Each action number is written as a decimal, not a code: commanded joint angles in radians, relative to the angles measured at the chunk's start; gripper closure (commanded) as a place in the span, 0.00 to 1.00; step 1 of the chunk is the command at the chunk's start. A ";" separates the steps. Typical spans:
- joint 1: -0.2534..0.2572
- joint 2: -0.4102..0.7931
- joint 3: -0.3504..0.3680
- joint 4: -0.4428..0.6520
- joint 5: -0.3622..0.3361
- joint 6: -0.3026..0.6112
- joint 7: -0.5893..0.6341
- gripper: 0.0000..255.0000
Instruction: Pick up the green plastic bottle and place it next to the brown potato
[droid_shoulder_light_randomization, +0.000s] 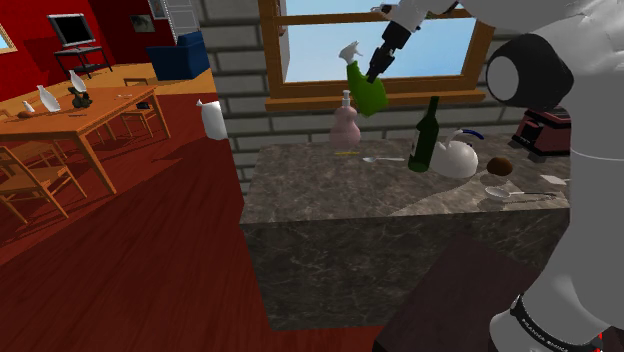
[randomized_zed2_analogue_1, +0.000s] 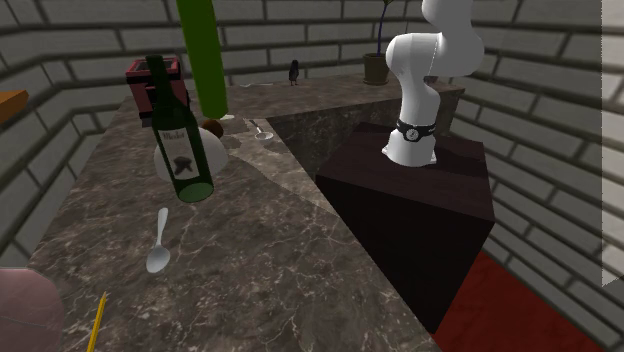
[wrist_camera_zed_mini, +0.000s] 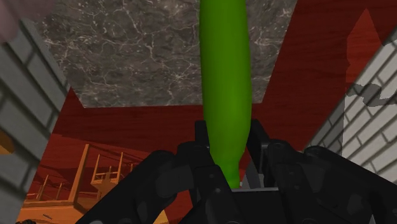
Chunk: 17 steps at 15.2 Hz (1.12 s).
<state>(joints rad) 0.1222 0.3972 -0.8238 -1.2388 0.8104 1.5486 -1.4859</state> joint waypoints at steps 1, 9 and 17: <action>-0.017 0.010 0.002 0.037 0.007 -0.027 0.010 1.00; -0.021 -0.148 -0.070 -0.149 -0.096 -0.039 -0.124 1.00; -0.093 -0.228 -0.136 -0.222 -0.161 -0.103 -0.261 1.00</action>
<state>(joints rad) 0.0478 0.1653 -0.9516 -1.4586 0.6487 1.4563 -1.7208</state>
